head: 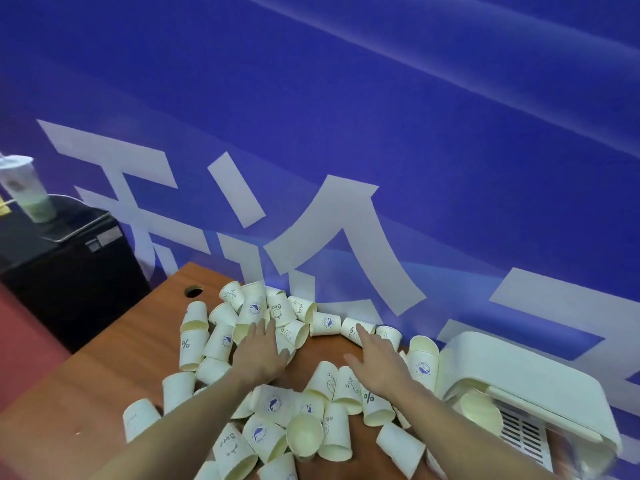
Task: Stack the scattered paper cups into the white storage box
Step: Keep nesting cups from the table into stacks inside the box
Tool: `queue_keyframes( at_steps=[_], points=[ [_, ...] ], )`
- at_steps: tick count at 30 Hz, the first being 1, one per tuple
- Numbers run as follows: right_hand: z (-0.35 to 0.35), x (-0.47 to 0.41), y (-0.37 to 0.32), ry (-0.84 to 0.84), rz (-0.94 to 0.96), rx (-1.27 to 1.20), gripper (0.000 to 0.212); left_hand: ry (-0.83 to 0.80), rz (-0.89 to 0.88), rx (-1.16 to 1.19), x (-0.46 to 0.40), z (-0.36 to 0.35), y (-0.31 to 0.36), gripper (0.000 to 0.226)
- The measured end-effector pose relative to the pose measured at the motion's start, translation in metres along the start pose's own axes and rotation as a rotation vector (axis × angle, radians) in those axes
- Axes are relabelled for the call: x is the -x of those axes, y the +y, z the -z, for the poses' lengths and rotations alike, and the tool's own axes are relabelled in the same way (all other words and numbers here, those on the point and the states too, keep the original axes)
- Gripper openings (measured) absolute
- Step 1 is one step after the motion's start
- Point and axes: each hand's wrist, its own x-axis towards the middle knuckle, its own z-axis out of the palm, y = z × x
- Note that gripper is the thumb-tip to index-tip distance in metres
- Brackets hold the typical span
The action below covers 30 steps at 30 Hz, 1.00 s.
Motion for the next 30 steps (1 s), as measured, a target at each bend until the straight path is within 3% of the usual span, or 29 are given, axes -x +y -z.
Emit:
queue_keyframes(
  at_steps=[8,12,15,18,24,30],
  points=[
    [-0.021,-0.071,-0.040,-0.033,-0.011,0.114,0.058,0.015,0.031,-0.113,-0.067,0.007,-0.064,0.073],
    [-0.039,-0.113,-0.050,-0.065,-0.063,0.135,0.047,-0.001,0.011,-0.234,-0.093,0.012,-0.083,0.045],
    [-0.052,-0.144,-0.055,-0.088,-0.082,0.169,0.042,-0.036,-0.104,-0.435,-0.110,0.010,-0.092,0.033],
    [-0.064,-0.173,-0.058,-0.093,-0.120,0.191,0.038,-0.036,-0.284,-0.598,-0.127,0.003,-0.100,0.035],
    [-0.084,-0.218,-0.050,-0.095,-0.102,0.328,0.038,0.006,-0.496,-0.598,-0.159,-0.011,-0.115,0.044],
    [-0.099,-0.236,-0.039,-0.115,-0.055,0.439,0.039,0.003,-0.657,-0.680,-0.174,-0.010,-0.126,0.030]
  ],
)
